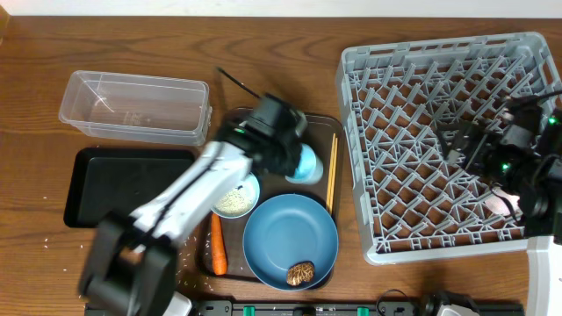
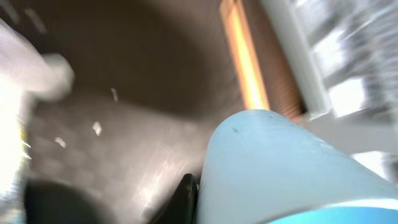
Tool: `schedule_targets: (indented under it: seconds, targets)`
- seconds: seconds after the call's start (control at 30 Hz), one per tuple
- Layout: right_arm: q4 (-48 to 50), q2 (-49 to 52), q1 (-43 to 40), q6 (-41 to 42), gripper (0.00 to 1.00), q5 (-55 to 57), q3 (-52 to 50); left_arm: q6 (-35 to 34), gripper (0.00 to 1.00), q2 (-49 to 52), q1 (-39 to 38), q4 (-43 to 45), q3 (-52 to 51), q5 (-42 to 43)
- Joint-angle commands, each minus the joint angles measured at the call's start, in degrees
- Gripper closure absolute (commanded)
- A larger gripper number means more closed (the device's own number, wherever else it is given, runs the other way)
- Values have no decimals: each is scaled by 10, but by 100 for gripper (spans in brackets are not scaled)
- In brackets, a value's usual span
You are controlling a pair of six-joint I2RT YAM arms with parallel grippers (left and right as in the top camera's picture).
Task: Sort waste into correct bins and load items into the dishwasher rack
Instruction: 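Grasp the light-blue cup with the left gripper and lift it, then hand the light-blue cup from the left gripper to the right gripper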
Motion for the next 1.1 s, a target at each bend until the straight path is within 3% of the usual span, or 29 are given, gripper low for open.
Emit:
schedule_targets:
  seconds: [0.0, 0.27, 0.5, 0.83, 1.07]
  targets:
    - [3, 0, 47, -59, 11, -86, 6, 1, 94, -74, 68, 1, 27, 155]
    - [108, 1, 209, -90, 11, -215, 6, 2, 94, -104, 193, 2, 27, 532]
    - [225, 23, 327, -117, 7, -251, 6, 0, 94, -104, 199, 2, 27, 678]
    - [306, 94, 373, -126, 2, -252, 6, -39, 94, -105, 196, -1, 27, 678]
    - [363, 127, 374, -126, 8, -343, 6, -40, 94, -105, 196, 0, 27, 678]
